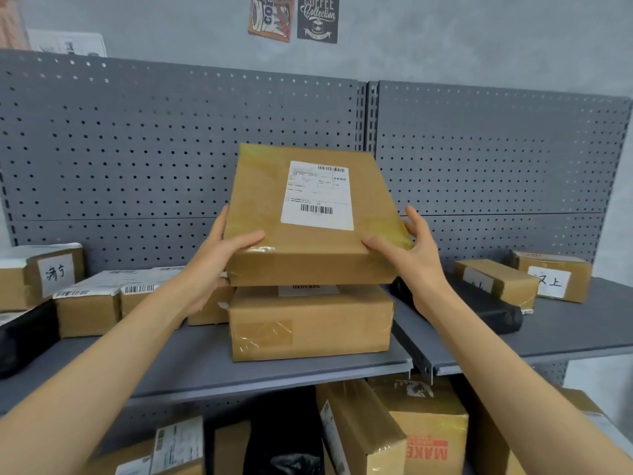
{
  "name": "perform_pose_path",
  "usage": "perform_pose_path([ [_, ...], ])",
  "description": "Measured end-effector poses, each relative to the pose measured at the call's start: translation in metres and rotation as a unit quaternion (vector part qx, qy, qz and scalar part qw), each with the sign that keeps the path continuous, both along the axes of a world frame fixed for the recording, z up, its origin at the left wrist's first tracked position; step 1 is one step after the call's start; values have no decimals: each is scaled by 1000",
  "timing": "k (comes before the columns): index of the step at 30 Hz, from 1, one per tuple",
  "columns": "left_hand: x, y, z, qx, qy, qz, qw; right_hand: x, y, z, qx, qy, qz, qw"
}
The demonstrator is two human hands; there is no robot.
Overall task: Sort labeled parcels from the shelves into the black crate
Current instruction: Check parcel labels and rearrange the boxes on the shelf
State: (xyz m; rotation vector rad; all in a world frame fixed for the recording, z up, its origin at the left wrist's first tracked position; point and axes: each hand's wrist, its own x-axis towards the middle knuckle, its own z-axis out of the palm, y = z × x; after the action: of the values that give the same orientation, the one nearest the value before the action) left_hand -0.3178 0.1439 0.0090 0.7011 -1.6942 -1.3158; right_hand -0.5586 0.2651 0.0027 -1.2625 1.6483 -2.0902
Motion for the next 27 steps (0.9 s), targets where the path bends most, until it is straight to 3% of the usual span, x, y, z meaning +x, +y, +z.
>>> perform_pose_path([
  [8,-1,-17,-11,64,-73,11,995,0,-17,-9,57,-24,-30,998],
  [15,-11,-22,-6,61,-101,106,987,2,-29,-19,81,-16,-42,996],
  [18,-23,-18,-8,-81,-112,256,957,-4,-28,-26,60,-26,-33,997],
  [21,-36,1,-3,-357,-84,354,860,-23,-24,-31,21,-66,-31,997],
  [23,-54,15,5,-469,-75,312,823,-41,-20,-33,14,-75,-53,996],
  [27,-114,54,7,-549,-76,167,815,-89,-8,-38,65,-33,-109,991],
])
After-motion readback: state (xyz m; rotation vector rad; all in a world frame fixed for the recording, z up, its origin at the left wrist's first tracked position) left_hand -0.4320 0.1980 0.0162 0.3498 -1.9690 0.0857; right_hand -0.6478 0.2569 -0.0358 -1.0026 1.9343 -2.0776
